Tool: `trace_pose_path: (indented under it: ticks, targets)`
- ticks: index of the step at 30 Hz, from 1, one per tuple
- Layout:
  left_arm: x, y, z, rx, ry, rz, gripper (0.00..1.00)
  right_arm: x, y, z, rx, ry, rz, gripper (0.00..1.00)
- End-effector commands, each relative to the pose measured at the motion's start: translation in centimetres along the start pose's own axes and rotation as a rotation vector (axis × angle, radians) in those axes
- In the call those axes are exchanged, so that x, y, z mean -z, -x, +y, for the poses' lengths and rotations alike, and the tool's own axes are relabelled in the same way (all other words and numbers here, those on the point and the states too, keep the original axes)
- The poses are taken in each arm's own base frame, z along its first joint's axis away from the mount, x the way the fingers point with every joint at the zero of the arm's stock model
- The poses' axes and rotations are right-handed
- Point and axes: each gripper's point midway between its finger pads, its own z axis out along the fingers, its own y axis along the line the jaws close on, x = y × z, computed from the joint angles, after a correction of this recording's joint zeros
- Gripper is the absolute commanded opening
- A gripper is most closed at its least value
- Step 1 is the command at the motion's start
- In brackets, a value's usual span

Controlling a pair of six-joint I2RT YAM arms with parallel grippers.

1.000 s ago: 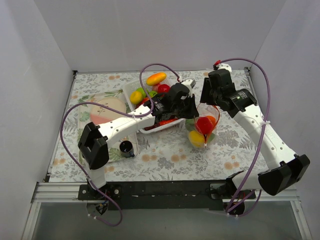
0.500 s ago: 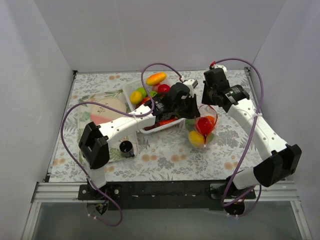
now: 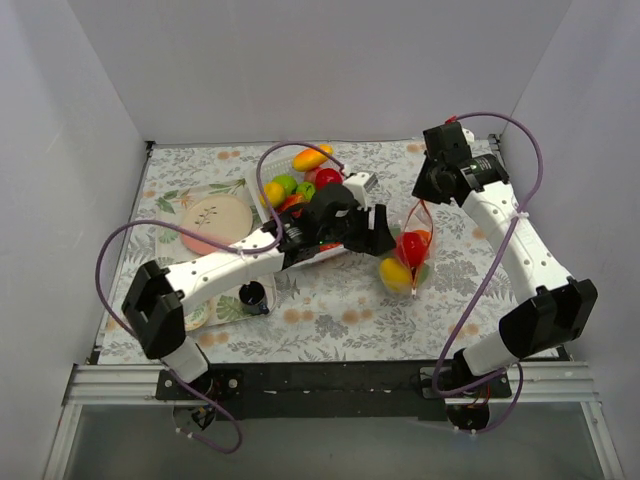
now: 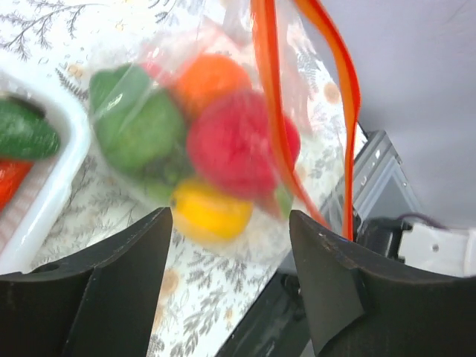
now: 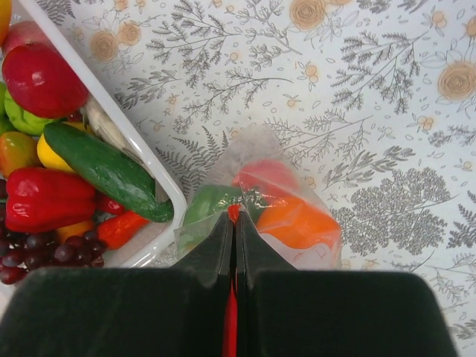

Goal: Place the food in the zip-top bag and seal the zipper
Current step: Adjust the zipper food storage bag at the center of the board.

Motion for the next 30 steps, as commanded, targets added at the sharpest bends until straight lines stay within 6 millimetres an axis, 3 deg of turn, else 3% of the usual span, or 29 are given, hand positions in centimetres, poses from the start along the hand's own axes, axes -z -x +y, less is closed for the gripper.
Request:
trace_pose_path:
  ticks: [1,7,9,10,13,14,16,17,19,25,30]
  targets:
    - [5.5,1.1,-0.8,-0.057,-0.055,-0.163,0.62,0.5,0.4,-0.1,-0.117,0.016,0.042,0.01]
    - [7.6,-1.8,-1.8,-0.093,-0.175,-0.295,0.57,0.0,0.6,-0.8,-0.204,-0.003,0.083,0.01]
    - [7.1,-3.1,-1.1,-0.115,-0.153,-0.351,0.57,-0.2,0.6,-0.7,-0.226,-0.011,0.097,0.01]
    - [7.0,-4.6,-2.6,-0.148,-0.176,-0.345,0.58,-0.2,0.5,-0.8,-0.23,-0.016,0.106,0.01]
    - [6.6,-6.6,-3.3,-0.215,-0.14,-0.415,0.58,-0.4,0.1,-0.8,-0.252,-0.028,0.138,0.01]
    - [6.6,-6.4,-3.6,-0.209,-0.159,-0.462,0.58,-0.5,0.1,-0.8,-0.258,-0.032,0.145,0.01]
    - [6.0,-7.8,-3.1,-0.205,-0.152,-0.463,0.6,-0.3,0.2,-0.6,-0.269,-0.025,0.151,0.01]
    - [6.0,-7.2,-3.4,-0.199,-0.151,-0.505,0.61,-0.2,0.2,-0.6,-0.271,-0.029,0.156,0.01]
    - [4.8,-8.4,-3.8,-0.247,-0.133,-0.509,0.65,-0.1,0.2,-0.7,-0.282,-0.032,0.162,0.01]
    - [2.2,-9.3,-4.4,-0.283,-0.06,-0.562,0.7,-0.2,-0.5,-0.9,-0.323,-0.035,0.211,0.01]
    - [1.4,-9.3,-4.4,-0.299,-0.016,-0.612,0.7,0.1,-0.3,-0.8,-0.348,-0.026,0.208,0.01]
